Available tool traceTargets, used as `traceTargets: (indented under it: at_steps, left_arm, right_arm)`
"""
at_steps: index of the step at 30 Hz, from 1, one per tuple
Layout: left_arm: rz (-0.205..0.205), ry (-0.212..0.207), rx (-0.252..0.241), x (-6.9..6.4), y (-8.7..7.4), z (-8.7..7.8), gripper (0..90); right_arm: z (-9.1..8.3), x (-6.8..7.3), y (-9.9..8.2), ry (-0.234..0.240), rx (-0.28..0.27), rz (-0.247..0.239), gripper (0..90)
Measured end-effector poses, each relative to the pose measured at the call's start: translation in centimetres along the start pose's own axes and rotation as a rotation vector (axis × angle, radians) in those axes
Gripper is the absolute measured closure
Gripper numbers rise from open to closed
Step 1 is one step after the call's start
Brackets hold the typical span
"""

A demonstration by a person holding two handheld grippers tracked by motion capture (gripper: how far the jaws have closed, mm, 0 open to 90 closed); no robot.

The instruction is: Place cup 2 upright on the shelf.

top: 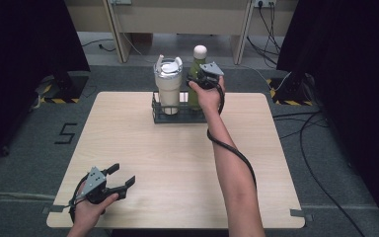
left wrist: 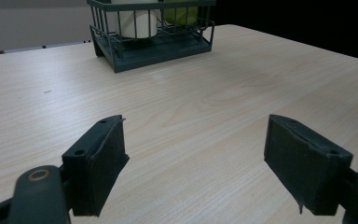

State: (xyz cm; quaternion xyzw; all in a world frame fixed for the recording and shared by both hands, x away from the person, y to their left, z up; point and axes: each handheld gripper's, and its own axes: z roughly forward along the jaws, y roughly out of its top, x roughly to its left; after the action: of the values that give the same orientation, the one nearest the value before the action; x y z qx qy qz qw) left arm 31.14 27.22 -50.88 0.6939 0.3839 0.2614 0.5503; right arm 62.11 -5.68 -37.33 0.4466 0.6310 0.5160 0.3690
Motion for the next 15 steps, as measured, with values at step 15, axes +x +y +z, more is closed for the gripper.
traceTargets:
  at_steps: [15]
  left_arm:
    - [0.001, -0.001, 0.0, -0.02, 0.01, -0.03, 19.7]
  right_arm:
    - [0.36, 0.09, -0.49, -0.001, 0.012, -0.01, 24.6]
